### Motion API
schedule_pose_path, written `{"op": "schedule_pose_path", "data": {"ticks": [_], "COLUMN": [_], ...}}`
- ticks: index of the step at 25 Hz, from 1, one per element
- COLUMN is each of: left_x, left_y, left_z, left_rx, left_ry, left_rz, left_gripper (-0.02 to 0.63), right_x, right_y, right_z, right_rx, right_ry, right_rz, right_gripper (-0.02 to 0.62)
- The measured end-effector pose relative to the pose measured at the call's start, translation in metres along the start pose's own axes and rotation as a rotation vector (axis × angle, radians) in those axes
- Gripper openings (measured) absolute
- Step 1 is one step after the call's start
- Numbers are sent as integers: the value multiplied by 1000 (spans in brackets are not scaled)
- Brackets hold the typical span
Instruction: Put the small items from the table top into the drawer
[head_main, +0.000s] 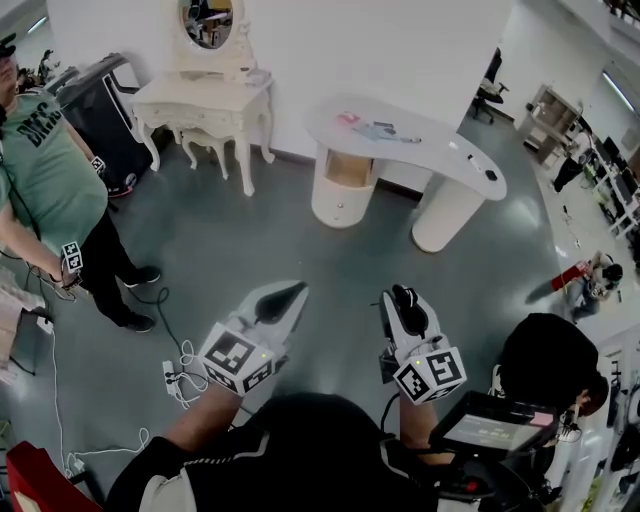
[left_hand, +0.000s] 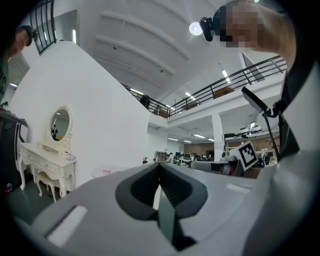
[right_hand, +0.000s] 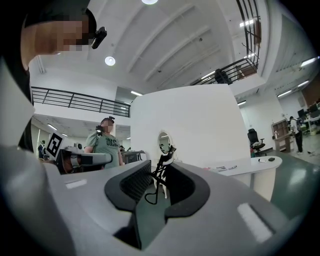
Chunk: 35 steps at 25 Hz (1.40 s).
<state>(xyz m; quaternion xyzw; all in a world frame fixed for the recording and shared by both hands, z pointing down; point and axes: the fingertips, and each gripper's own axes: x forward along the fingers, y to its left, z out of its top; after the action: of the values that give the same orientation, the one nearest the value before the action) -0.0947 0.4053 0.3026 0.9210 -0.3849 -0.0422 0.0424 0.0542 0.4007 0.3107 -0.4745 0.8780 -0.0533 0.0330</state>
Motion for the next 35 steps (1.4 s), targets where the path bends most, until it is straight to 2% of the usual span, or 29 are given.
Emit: {"op": "schedule_pose_path", "data": {"ticks": [12, 17, 23, 35], "left_x": [-14, -8, 23, 110], "left_y": [35, 44, 52, 72], "left_z": [-12, -8, -16, 4], "left_rx": [-22, -22, -23, 1], "left_ry": [19, -9, 18, 12], "left_rz": [-68, -91, -68, -26], "left_gripper": [0, 0, 0, 0], "right_x": [21, 39, 63, 123], "right_y": [22, 18, -13, -91], "right_z": [-12, -11, -11, 10], "right_rx": [1, 5, 16, 12], "right_ry": [22, 20, -4, -32], "right_rz": [-55, -36, 1, 94], "right_gripper": [94, 94, 95, 94]}}
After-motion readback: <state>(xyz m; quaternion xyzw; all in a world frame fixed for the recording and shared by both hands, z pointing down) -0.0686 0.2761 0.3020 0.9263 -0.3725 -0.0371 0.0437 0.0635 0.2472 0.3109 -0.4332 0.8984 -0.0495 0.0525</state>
